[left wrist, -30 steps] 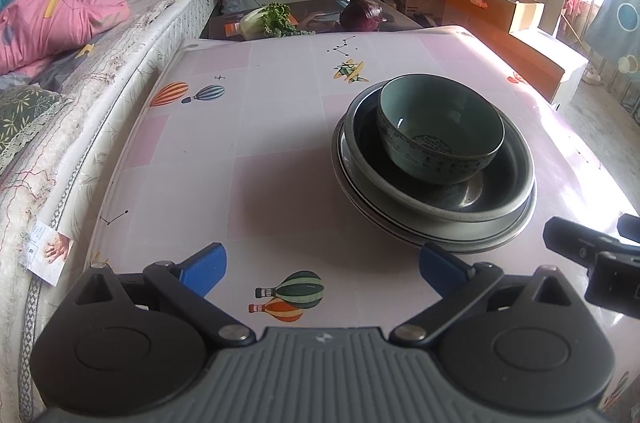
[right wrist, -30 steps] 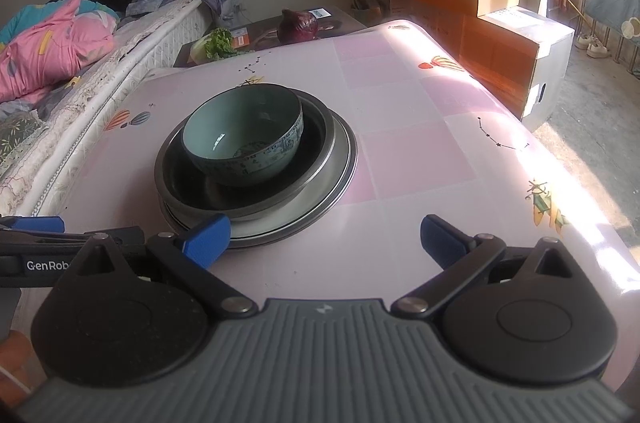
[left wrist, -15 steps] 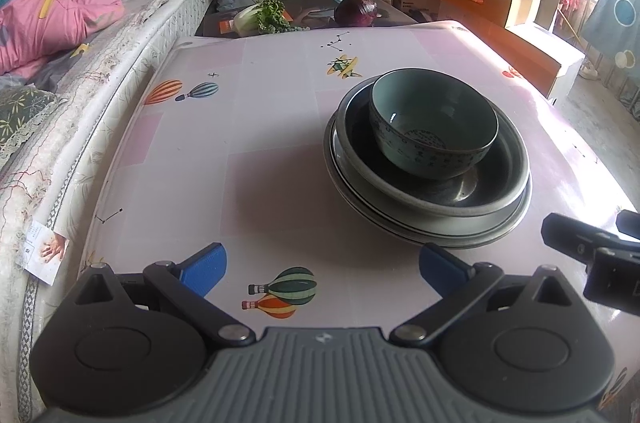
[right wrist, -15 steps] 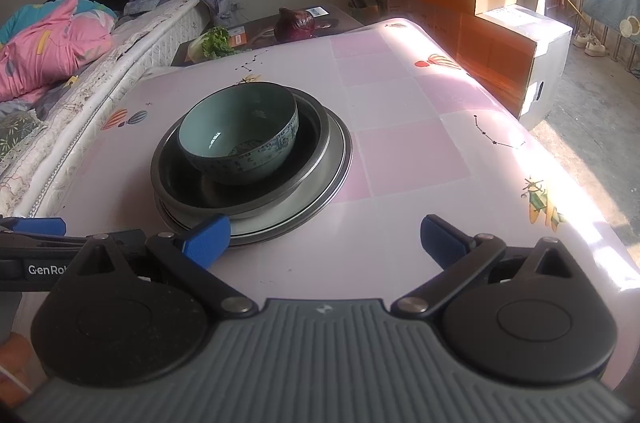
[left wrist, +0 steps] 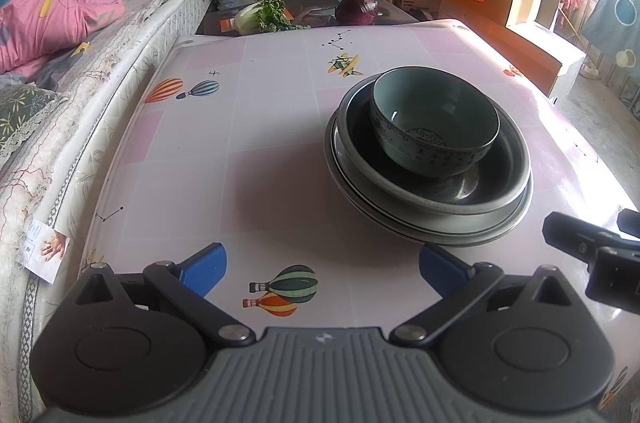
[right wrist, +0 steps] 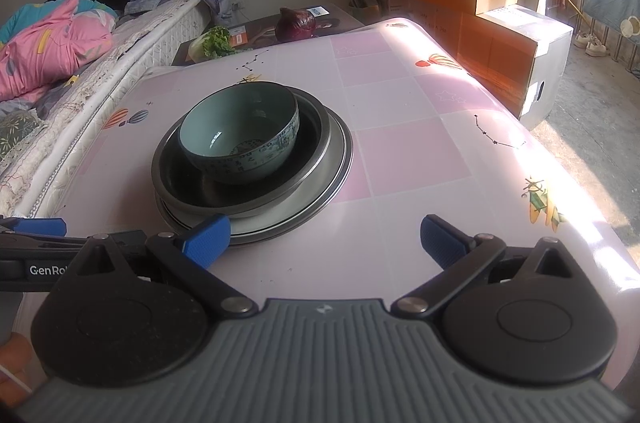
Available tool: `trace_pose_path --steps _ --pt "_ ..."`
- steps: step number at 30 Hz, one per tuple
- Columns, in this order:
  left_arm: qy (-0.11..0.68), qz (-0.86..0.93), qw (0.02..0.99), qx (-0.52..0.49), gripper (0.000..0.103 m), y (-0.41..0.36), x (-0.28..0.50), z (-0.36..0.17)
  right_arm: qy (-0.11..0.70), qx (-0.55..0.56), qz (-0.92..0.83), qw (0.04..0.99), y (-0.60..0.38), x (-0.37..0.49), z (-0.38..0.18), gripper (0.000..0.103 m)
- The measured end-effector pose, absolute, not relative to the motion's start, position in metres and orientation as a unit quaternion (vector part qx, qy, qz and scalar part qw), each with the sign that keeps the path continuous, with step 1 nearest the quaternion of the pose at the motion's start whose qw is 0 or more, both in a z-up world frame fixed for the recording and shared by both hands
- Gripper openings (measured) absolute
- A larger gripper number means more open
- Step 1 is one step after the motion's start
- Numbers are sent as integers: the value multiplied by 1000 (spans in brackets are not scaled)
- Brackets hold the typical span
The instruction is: Organize plates and bowls
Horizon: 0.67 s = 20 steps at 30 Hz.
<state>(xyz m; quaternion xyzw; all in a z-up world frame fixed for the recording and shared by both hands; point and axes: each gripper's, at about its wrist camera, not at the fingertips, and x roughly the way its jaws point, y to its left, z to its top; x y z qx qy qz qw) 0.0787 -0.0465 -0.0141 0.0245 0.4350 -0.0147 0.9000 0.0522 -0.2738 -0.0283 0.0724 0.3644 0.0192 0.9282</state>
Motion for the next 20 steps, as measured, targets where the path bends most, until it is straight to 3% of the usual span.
trace_pose_path --steps 20 --pt "436 -13 899 23 103 -43 77 -17 366 72 20 928 -273 51 -29 102"
